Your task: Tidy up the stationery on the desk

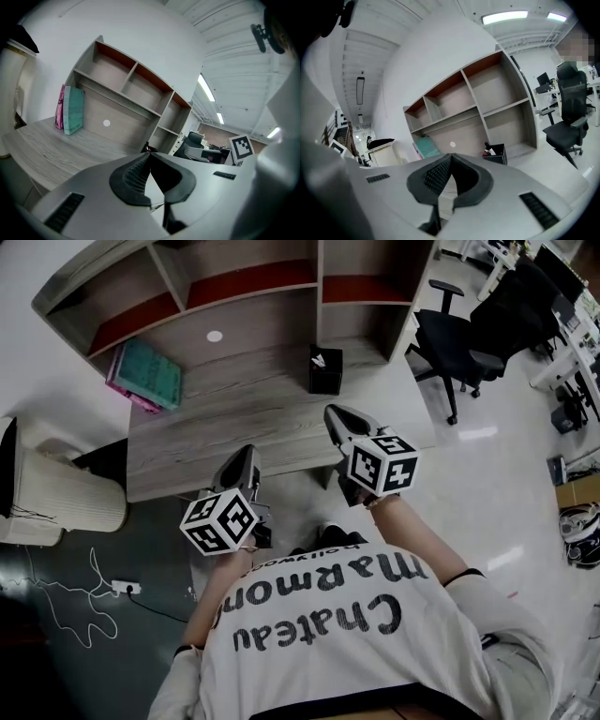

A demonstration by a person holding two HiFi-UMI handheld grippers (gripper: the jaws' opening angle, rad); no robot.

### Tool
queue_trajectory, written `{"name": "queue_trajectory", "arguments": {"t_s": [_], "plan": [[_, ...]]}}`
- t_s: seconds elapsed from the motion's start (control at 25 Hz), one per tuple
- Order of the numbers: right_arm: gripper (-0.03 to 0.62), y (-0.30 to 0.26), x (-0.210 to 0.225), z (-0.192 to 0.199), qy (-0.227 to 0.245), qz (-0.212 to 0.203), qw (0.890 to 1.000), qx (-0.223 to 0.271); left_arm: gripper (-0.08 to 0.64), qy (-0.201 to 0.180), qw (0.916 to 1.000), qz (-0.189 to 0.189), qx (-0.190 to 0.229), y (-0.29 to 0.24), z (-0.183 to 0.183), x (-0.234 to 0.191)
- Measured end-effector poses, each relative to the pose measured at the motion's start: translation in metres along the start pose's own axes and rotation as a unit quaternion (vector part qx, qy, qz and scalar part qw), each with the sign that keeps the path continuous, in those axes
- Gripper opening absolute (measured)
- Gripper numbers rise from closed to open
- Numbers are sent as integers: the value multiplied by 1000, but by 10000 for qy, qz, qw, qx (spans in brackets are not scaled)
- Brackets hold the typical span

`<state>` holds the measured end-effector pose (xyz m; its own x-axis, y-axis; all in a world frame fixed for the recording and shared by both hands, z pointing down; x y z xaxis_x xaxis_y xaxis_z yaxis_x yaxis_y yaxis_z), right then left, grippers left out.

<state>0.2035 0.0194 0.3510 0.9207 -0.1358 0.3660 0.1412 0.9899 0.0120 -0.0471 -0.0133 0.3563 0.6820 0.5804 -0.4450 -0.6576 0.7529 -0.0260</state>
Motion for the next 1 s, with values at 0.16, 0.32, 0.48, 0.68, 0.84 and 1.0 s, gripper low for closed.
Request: {"name": "queue_trajectory", "arguments": {"t_s": [0.16, 0.32, 0.48, 0.68, 0.84, 1.0], "plan": [[15, 22, -20, 1, 172, 331, 9992, 128, 15, -22, 9999, 80, -64, 22, 0, 1], [15, 42, -42, 12, 258, 455, 9986, 45, 15, -56, 9997, 224, -107, 43, -3, 2], [15, 62, -62, 23, 337, 529, 9980, 5, 15, -84, 9994, 334, -64, 65, -7, 2], [15, 84, -84, 34, 378, 645, 9972, 17, 15, -105, 9988, 477, -97, 91, -6, 1], [15, 101, -99, 44, 354, 730, 9967, 18, 15, -119, 9983, 550, -116, 112, -5, -1], [15, 111, -111, 54, 294, 790, 9964, 27, 15, -148, 9981, 572, -145, 130, -5, -5]]}}
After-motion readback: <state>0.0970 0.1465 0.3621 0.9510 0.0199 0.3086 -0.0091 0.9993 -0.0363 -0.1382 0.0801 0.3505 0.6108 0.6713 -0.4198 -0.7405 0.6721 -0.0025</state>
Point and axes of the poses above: the fingertips, and each gripper's own axes: y backward along the fingers, x to its right, z out of its underside, the point moved 9 cm from there along y, backward along the fingers, and after that the axes turned 14 degrees about x, right-handed, at the moved point
